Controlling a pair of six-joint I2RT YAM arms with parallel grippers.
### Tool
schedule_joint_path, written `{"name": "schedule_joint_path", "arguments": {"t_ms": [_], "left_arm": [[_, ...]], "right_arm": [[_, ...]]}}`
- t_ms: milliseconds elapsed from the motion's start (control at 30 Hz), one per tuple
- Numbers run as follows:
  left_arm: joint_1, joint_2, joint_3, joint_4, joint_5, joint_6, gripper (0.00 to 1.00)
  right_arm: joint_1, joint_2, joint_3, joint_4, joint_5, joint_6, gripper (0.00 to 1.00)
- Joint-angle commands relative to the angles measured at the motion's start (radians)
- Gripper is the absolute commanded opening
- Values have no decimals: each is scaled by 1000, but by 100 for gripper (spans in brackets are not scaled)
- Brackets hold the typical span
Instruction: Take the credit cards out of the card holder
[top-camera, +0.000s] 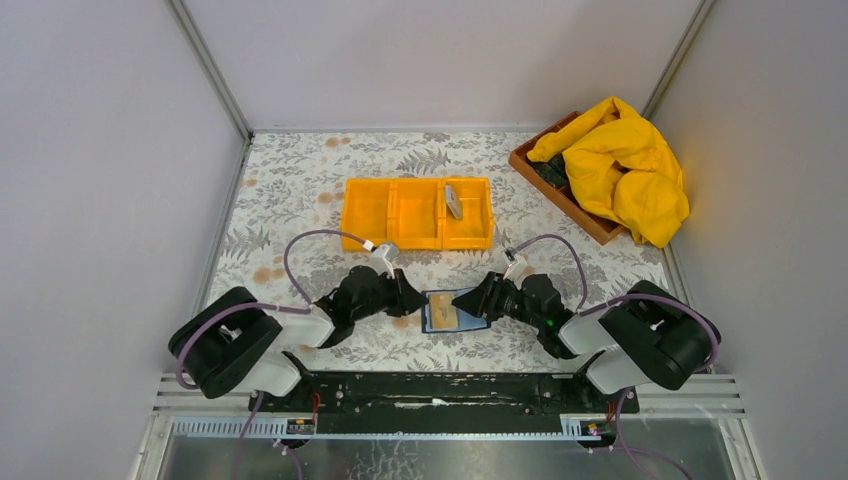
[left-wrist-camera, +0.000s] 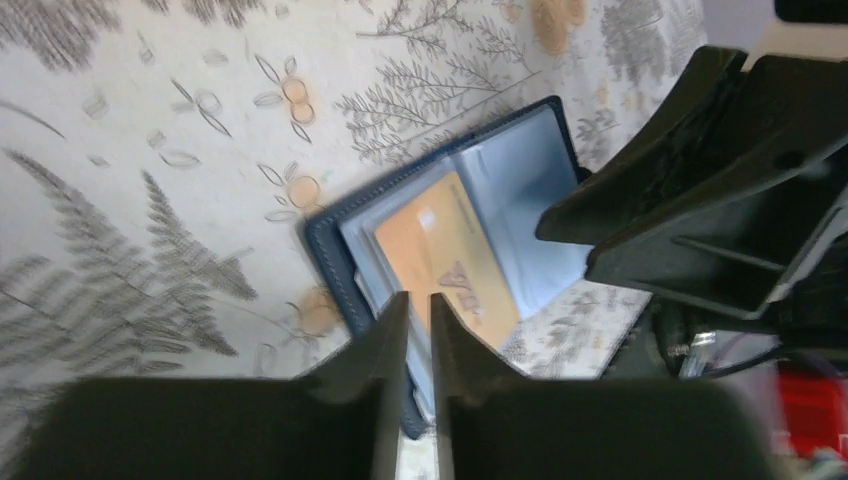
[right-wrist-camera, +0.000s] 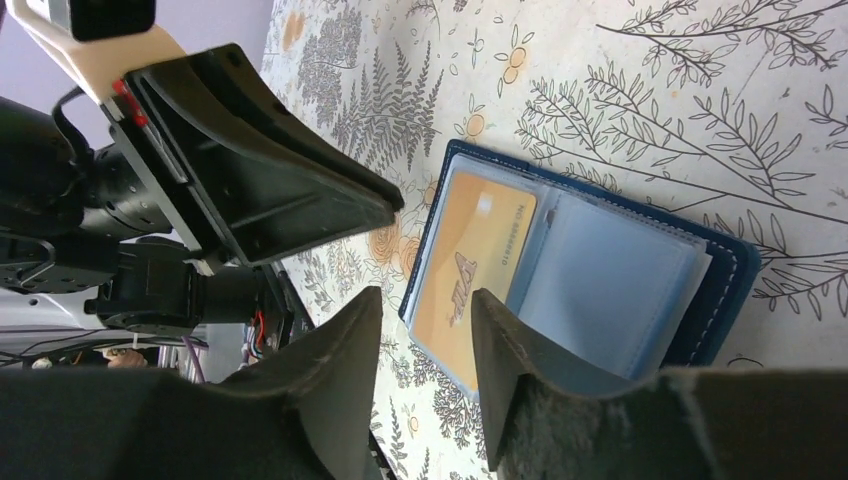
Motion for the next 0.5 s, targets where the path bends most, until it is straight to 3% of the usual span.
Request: {"name": "schedule_joint_path", "arguments": {"t_ms": [0, 33, 267, 467], "left_arm": [[9, 33, 1, 108, 112, -25, 5], [9, 39, 0, 103, 112, -26, 0], [9, 103, -2, 212, 193, -64, 0], [9, 292, 2, 359, 246, -127, 0]], "right_arm": [[-9, -11, 13, 23, 2, -32, 43], [-10, -20, 16, -2, 8, -46, 42], [-8, -111, 48, -222, 71, -136, 39], [-10, -144, 57, -287, 87, -164, 45]]}}
